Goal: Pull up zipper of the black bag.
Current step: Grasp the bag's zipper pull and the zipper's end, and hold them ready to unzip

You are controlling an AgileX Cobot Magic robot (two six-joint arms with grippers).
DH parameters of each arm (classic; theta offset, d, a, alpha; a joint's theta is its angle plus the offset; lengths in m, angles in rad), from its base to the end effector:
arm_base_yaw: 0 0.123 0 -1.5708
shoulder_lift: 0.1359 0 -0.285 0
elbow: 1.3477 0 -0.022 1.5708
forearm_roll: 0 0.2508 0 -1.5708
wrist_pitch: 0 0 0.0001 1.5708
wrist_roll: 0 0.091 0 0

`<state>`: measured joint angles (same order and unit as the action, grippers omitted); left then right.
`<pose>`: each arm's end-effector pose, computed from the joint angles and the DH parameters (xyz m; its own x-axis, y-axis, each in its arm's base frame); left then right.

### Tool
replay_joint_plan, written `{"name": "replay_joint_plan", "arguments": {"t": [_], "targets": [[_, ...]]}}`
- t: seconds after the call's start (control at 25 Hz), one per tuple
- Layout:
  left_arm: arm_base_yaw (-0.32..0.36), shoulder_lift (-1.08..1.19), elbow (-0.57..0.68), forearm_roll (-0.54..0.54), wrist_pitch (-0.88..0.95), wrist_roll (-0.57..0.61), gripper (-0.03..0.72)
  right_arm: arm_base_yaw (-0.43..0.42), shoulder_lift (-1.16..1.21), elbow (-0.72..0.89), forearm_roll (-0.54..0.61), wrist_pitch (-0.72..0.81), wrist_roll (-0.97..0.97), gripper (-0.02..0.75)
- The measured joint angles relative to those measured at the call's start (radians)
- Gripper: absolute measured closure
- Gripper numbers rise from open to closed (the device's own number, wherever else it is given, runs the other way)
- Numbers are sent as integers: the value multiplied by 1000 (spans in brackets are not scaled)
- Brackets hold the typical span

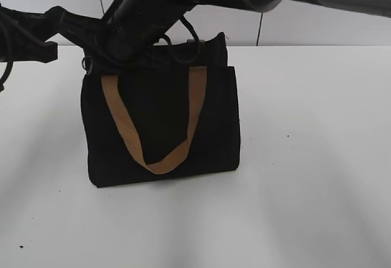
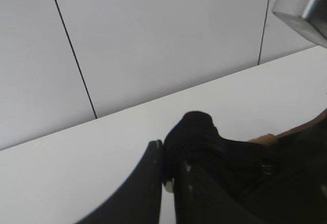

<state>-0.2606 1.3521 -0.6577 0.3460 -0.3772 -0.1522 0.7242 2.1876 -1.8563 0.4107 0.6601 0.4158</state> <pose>0.2699 -0.0837 0.2595 -0.1725 0.2209 -0.9599 0.4079 0.9030 0.1345 0.3604 0.3485 0.2247 -0.9350 0.0526 -0.3508 -0.1722 0.7974 0.5784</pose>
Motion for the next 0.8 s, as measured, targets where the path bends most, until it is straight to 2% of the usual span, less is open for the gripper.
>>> {"name": "replay_joint_plan", "arguments": {"t": [0.56, 0.8], "targets": [[0, 0, 0, 0, 0, 0, 660, -15, -125, 8, -28, 169, -225, 751], [0, 0, 0, 0, 17, 0, 660, -49, -168, 9, 14, 274, -328, 751]]}}
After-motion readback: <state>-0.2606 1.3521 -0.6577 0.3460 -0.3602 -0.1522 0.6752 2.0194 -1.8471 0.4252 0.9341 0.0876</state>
